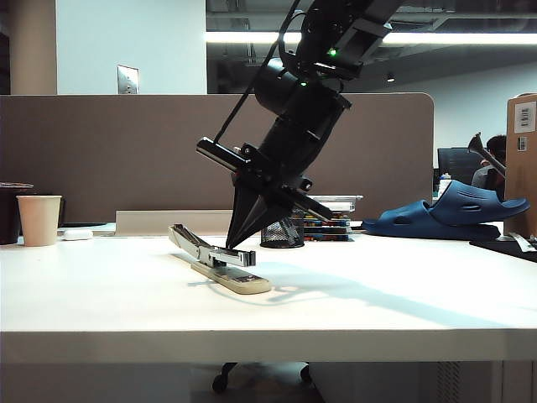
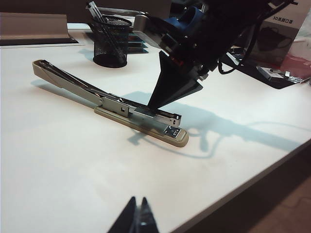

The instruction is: Pick up a set of staples and put them into the open stapler.

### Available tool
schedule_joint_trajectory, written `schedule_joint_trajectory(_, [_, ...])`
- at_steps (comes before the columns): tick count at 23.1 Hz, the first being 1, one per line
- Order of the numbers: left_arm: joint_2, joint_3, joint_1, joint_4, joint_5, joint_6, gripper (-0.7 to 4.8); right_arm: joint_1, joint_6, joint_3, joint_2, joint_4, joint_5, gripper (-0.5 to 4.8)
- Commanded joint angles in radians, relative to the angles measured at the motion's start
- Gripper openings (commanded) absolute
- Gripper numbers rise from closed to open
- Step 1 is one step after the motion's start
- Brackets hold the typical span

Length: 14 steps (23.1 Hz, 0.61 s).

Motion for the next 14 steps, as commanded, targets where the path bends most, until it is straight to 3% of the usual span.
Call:
schedule_joint_trajectory(1, [0.000,0.001,0.001,-0.007,-0.003,0.001,-0.06,-0.001,-0.002,0.006,-0.008,0.016,-0.002,0.05])
schedule_joint_trajectory(14, [0.000,0.001,0.001,-0.008,-0.003,0.001,-0.06,-0.020,-0.020,0.043,-0.013,0.048,-0.026,0.03])
